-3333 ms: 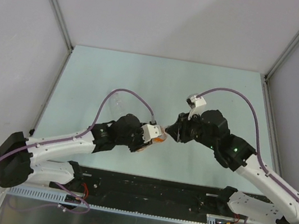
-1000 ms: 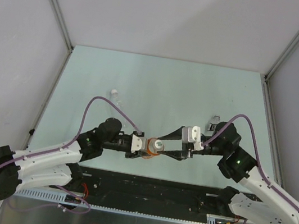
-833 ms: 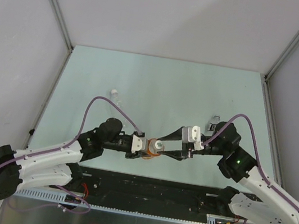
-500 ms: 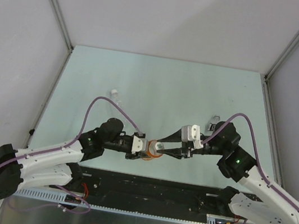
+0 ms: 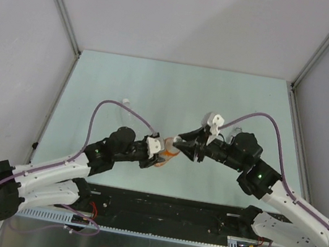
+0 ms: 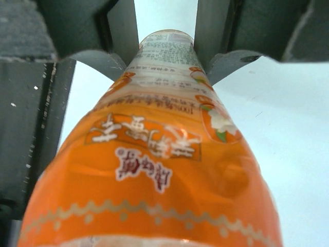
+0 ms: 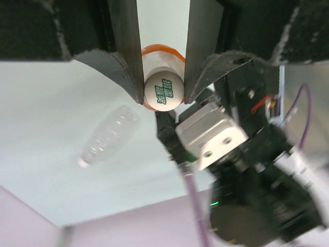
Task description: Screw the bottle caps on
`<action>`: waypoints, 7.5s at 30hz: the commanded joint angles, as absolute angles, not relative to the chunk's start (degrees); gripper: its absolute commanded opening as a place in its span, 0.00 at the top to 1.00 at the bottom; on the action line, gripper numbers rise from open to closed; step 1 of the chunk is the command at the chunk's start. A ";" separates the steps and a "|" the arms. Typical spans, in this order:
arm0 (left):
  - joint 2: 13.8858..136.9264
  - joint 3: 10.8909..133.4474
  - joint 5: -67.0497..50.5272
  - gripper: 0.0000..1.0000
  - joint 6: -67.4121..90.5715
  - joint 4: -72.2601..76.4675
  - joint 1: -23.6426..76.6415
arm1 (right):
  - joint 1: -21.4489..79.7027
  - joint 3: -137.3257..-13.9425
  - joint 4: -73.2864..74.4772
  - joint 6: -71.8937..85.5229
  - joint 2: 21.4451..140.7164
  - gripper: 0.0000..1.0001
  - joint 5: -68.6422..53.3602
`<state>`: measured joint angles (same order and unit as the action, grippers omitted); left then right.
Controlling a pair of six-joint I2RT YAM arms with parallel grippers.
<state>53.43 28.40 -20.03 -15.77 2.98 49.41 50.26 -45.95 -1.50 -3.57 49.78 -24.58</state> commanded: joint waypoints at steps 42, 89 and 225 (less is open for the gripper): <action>67.80 35.70 -4.95 1.00 -1.06 17.90 51.19 | 50.27 -47.48 -4.26 16.46 54.15 0.10 8.46; 58.71 29.84 -60.14 0.99 -22.89 9.67 42.73 | 50.23 -46.49 -6.88 -10.12 47.02 0.36 -50.23; 45.61 19.92 -45.90 1.00 -12.11 22.05 45.44 | 51.73 -48.95 -4.28 -7.87 47.14 0.65 -46.71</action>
<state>46.35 18.04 -46.76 -11.64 21.23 45.71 51.18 -47.81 -3.68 -7.51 47.33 -47.68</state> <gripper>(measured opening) 0.403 0.410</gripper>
